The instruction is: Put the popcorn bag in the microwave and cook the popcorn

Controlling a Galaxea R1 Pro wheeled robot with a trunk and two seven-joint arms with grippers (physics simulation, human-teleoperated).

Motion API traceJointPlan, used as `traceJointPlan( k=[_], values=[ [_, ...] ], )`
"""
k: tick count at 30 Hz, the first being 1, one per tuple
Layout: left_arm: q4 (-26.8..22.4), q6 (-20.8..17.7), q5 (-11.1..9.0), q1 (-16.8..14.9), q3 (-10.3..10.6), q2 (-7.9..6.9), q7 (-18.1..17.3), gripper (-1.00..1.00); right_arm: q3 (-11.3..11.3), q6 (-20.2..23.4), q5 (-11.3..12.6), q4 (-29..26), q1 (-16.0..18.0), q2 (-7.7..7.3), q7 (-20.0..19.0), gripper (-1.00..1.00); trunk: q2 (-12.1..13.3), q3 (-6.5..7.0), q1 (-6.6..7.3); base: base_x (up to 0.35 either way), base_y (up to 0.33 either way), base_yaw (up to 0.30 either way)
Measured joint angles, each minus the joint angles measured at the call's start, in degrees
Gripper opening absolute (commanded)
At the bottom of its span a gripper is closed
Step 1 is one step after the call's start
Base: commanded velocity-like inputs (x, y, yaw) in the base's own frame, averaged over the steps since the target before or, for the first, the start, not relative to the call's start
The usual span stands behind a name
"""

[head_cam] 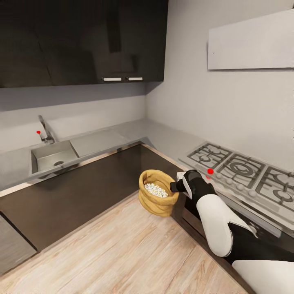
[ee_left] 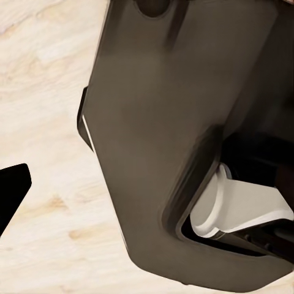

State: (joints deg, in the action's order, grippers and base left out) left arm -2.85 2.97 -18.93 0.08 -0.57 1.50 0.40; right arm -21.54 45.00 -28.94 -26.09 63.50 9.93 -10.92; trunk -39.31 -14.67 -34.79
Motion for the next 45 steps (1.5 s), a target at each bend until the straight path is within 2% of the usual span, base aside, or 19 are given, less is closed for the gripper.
traceJointPlan(
  k=[23, 27, 33, 34, 38, 45],
  values=[
    [0.0, 0.0, 0.0, 0.0, 0.1, -0.02, 0.0, 1.0, 0.0, 0.1, -0.4, 0.0, 0.0, 0.0, 0.1, -1.0, 0.0, 2.11, 0.02, -0.002, 0.0, -0.009],
    [0.0, 0.0, 0.0, 0.0, 0.2, -0.02, -0.1, 1.0, 0.0, 3.3, -1.0, 0.1, 0.0, -0.01, 0.1, -1.0, 0.0, 2.47, 0.02, 0.0, 0.0, -0.136],
    [0.0, 0.0, 0.1, 0.0, 0.2, -0.02, -0.1, 1.0, -0.1, 5.1, -0.9, 0.1, -0.1, -0.04, 0.7, -1.0, 0.0, 2.96, 0.02, 0.0, 0.0, -0.175],
    [0.0, 0.0, 0.1, 0.0, 0.2, -0.02, -0.1, 1.0, -0.4, 5.7, -0.9, 0.0, -1.1, -0.06, 1.1, -1.0, 0.0, 3.03, 0.01, 0.0, 0.0, -0.178],
    [0.0, 0.0, 0.1, 0.0, 0.1, -0.02, -0.1, 1.0, -1.0, 6.1, -0.7, 0.0, -2.3, -0.01, 1.5, -1.0, 0.0, 3.36, 0.02, 0.0, 0.0, -0.178],
    [0.0, 0.0, 0.1, 0.0, 0.1, -0.02, -0.1, 1.0, -1.1, 6.2, -0.7, 0.0, -2.4, -0.06, 1.5, -1.0, 0.0, 3.74, 0.01, 0.0, 0.0, -0.099]
  ],
)
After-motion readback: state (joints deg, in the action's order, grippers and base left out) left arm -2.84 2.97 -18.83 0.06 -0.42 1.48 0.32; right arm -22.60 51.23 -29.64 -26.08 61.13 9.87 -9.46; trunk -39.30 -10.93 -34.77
